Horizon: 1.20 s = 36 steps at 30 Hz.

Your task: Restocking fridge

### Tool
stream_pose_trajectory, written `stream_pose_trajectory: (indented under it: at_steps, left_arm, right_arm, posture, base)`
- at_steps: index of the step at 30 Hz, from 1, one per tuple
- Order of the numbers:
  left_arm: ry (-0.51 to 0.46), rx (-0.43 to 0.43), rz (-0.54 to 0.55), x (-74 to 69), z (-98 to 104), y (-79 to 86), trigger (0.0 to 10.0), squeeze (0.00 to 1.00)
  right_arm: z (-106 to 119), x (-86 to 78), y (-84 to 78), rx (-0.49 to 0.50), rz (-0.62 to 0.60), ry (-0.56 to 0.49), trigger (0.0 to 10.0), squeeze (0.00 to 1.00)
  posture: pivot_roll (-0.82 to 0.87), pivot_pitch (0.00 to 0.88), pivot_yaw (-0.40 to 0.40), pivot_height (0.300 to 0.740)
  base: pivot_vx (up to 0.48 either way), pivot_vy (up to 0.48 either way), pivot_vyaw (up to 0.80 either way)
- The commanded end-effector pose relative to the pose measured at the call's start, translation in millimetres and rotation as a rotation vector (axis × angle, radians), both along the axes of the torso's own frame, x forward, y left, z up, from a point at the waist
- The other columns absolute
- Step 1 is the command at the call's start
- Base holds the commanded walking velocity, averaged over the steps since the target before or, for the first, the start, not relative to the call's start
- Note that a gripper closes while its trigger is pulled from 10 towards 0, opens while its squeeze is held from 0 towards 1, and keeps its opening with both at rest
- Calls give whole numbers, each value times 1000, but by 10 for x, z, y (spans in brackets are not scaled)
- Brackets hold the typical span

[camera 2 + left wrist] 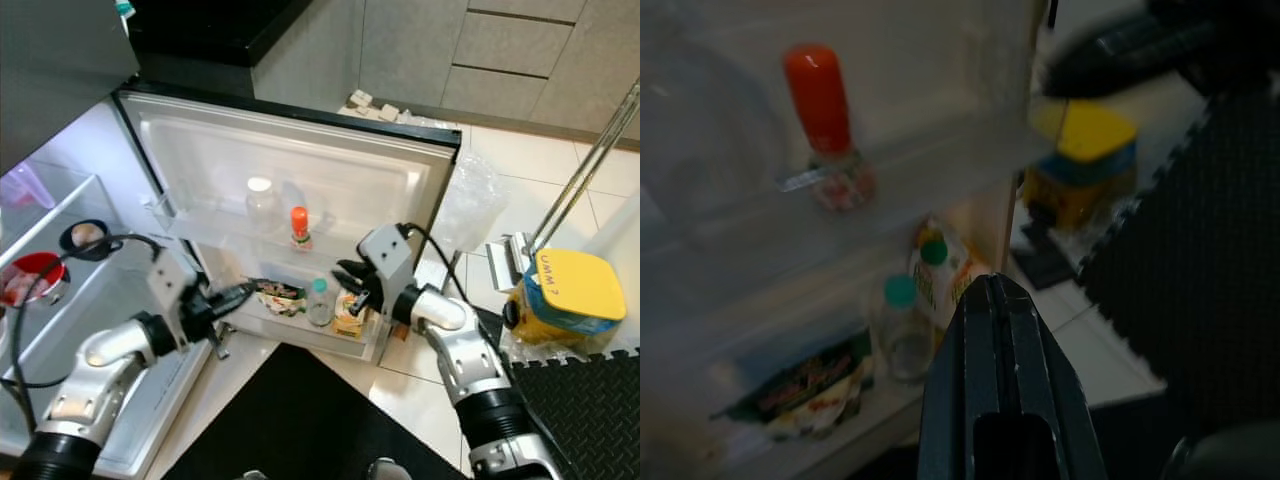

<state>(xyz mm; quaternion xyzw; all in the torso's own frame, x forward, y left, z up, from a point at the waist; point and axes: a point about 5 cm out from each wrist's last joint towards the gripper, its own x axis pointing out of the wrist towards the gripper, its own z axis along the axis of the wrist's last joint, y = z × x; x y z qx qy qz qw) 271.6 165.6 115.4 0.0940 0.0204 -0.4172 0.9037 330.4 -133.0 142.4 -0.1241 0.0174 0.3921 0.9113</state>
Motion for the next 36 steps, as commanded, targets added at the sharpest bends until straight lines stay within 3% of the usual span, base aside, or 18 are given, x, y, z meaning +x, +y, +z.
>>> stream_pose_trajectory:
  at_steps: [1, 8, 21, 24, 27, 29, 30, 32, 36]
  left_arm:
    - [-80, 58, 47, 0, -4, -59, 10000, 0]
    - [-157, 62, 175, 12, 53, -90, 10000, 0]
    - [-133, 93, 181, -83, -23, -157, 10000, 0]
    - [-141, 81, 179, -79, 0, -192, 10000, 0]
    - [-143, 76, 183, -76, 13, -189, 10000, 0]
    - [-143, 76, 183, -76, 13, -189, 10000, 0]
    - [-143, 79, 186, -77, 16, -166, 10000, 0]
    - [-142, 83, 191, -80, 18, -143, 10000, 0]
    - [-152, 107, 241, -78, 30, 2, 10000, 0]
  right_arm:
    - [-36, 41, -44, -13, -32, -4, 10000, 0]
    - [-8, 234, -102, -66, -106, -52, 10000, 0]
    - [-138, 350, -56, -194, -78, -37, 10000, 0]
    - [-337, 256, 67, -300, 53, 16, 10000, 0]
    - [-429, 185, 136, -349, 151, 45, 10000, 0]
    - [-429, 185, 136, -349, 151, 45, 10000, 0]
    - [-470, 134, 186, -359, 219, 66, 10000, 0]
    - [-491, 100, 225, -356, 269, 77, 10000, 0]
    - [-372, 58, 394, -218, 405, 94, 10000, 0]
  posture:
    - [-93, 167, -35, 731]
    - [-86, 172, -39, 731]
    - [-70, 171, -43, 731]
    - [-64, 162, -45, 731]
    - [-64, 159, -44, 731]
    - [-64, 159, -44, 731]
    - [-63, 157, -44, 731]
    - [-61, 156, -45, 731]
    - [-60, 153, -42, 731]
  base:
    - [0, 0, 0]
    - [0, 0, 0]
    - [0, 0, 0]
    - [0, 0, 0]
    - [0, 0, 0]
    - [0, 0, 0]
    - [0, 0, 0]
    - [0, 0, 0]
    - [0, 0, 0]
